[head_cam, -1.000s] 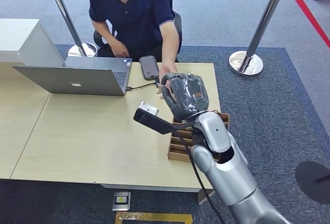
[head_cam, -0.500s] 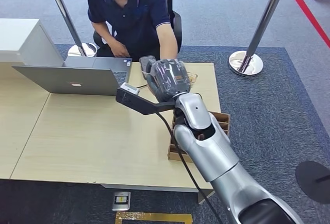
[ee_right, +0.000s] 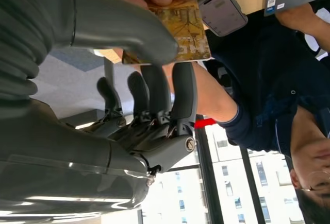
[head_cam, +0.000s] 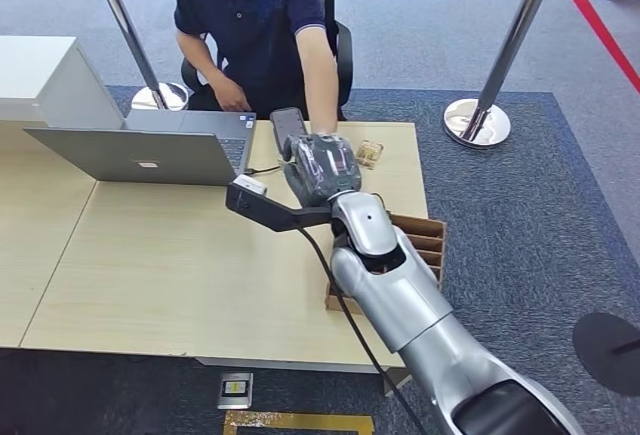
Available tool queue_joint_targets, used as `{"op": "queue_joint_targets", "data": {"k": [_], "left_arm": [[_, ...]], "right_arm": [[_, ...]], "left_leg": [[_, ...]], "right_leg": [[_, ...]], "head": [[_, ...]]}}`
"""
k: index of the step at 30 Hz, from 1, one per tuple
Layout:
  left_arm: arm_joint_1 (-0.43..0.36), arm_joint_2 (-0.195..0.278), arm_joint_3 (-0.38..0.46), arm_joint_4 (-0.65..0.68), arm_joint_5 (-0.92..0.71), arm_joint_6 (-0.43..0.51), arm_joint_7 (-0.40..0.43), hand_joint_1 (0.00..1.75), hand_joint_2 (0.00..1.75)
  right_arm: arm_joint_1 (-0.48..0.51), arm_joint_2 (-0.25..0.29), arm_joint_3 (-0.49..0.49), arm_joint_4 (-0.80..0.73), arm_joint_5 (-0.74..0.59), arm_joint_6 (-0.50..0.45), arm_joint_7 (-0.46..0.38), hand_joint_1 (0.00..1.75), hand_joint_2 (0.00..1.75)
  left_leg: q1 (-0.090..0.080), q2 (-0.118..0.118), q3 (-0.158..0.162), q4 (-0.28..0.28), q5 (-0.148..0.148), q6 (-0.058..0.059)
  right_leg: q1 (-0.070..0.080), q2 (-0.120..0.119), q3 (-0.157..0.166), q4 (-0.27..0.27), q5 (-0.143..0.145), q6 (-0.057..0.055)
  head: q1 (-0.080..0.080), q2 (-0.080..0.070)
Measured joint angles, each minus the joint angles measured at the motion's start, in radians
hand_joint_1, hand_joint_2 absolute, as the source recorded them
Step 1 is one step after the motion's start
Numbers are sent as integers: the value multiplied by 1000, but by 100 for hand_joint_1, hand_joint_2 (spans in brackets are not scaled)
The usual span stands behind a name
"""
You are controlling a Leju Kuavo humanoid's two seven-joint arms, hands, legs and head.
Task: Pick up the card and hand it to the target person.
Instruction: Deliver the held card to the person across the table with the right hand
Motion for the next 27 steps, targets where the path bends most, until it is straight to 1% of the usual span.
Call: {"op": "queue_joint_targets", "data": {"k": [2, 5, 9, 17, 21, 24, 27], "left_arm": [[0, 0, 0, 0, -1, 0, 0, 0, 0], [0, 0, 0, 0, -1, 0, -1, 0, 0], [0, 0, 0, 0, -1, -1, -3, 0, 0], [0, 1, 0, 0, 2, 0, -4, 0, 0], [1, 1, 0, 0, 8, 0, -6, 0, 0], [2, 1, 0, 0, 19, 0, -6, 0, 0], [4, 1, 3, 0, 37, 0, -6, 0, 0]], "right_arm": [[0, 0, 3, 15, 5, -3, 3, 0, 175], [1, -2, 9, 37, 14, -11, 10, 0, 175], [2, -2, 12, 58, 18, -17, 12, 0, 0], [6, -4, 17, 86, 26, -72, 14, 0, 0], [28, -21, 17, 55, 33, -102, 25, 0, 0], [74, -56, 9, -15, 62, -129, 56, 0, 0], [189, -120, -37, -156, 127, -183, 96, 0, 0]], "left_leg": [[0, 0, 0, 0, 0, 0], [0, 0, 0, 0, 0, 0], [0, 0, 0, 0, 0, 0], [0, 0, 0, 0, 0, 0], [0, 0, 0, 0, 0, 0], [0, 0, 0, 0, 0, 0], [0, -1, 0, 0, -1, 1]], "right_leg": [[0, 0, 0, 0, 0, 0], [0, 0, 0, 0, 0, 0], [0, 0, 0, 0, 0, 0], [0, 0, 0, 0, 0, 0], [0, 0, 0, 0, 0, 0], [0, 0, 0, -1, 0, 0], [0, 0, 1, -3, 0, 0]], "head": [[0, 0], [0, 0], [0, 0], [0, 0], [0, 0], [0, 0], [0, 0]]}}
